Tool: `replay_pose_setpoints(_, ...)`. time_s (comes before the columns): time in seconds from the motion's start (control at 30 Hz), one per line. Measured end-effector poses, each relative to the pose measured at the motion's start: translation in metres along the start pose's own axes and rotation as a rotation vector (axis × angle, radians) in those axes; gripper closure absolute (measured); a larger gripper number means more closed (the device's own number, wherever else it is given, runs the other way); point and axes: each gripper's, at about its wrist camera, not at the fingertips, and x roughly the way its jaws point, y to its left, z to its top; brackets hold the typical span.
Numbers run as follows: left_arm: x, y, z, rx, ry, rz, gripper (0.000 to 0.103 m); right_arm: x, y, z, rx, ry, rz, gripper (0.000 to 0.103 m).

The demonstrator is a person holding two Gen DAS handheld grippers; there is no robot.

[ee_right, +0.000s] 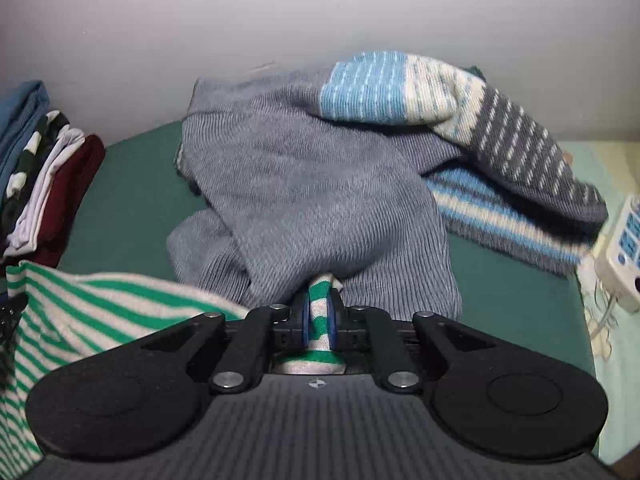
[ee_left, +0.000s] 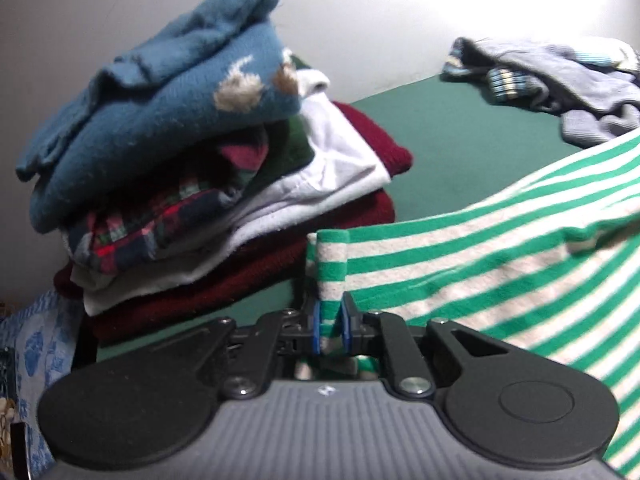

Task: Fold clothes
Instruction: 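Lower the striped shirt onto the bed and open both grippers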

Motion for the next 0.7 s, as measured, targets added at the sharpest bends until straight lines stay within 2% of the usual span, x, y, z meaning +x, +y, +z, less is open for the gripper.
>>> replay_pose_setpoints(0.07,0.01,-0.001,0.006,-0.024,-0.006,0.023,0.089,0.013,0.003,0.013,-0.005,-0.049,-0.02,0.096)
replay_pose_setpoints(0.2,0.017,-0.014,0.011,0.009,-0.019,0.069,0.092,0.024,0.01,0.022,-0.035,-0.118,-0.07,0.095)
replay_pose_setpoints(0.27,0.016,-0.015,0.008,0.015,-0.023,0.075,0.089,0.026,0.013,0.022,-0.07,-0.14,-0.087,0.095)
replay_pose_setpoints(0.33,0.01,-0.008,0.004,0.0,-0.017,0.064,0.08,0.019,0.008,0.016,-0.066,-0.154,-0.061,0.094)
replay_pose_setpoints(0.37,0.007,-0.005,0.002,-0.009,-0.014,0.059,0.078,0.007,0.002,0.01,-0.052,-0.162,-0.05,0.082)
replay_pose_setpoints(0.4,-0.001,0.0,-0.002,-0.02,-0.016,0.054,0.072,-0.005,-0.005,0.005,-0.038,-0.169,-0.039,0.066)
replay_pose_setpoints(0.43,-0.009,0.006,-0.007,-0.031,-0.019,0.05,0.059,-0.017,-0.012,-0.001,-0.023,-0.177,-0.029,0.057)
replay_pose_setpoints(0.47,-0.022,0.011,-0.013,-0.035,-0.024,0.053,0.051,-0.03,-0.018,-0.007,-0.008,-0.184,-0.018,0.043)
replay_pose_setpoints(0.5,-0.035,0.017,-0.02,-0.037,-0.029,0.056,0.04,-0.042,-0.025,-0.012,0.006,-0.192,-0.008,0.039)
replay_pose_setpoints(0.53,-0.048,0.023,-0.027,-0.044,-0.037,0.051,0.037,-0.058,-0.03,-0.026,0.017,-0.186,-0.006,0.039)
replay_pose_setpoints(0.7,-0.13,0.059,-0.08,-0.101,-0.023,0.043,0.037,-0.142,-0.056,-0.094,0.07,-0.152,-0.003,0.04)
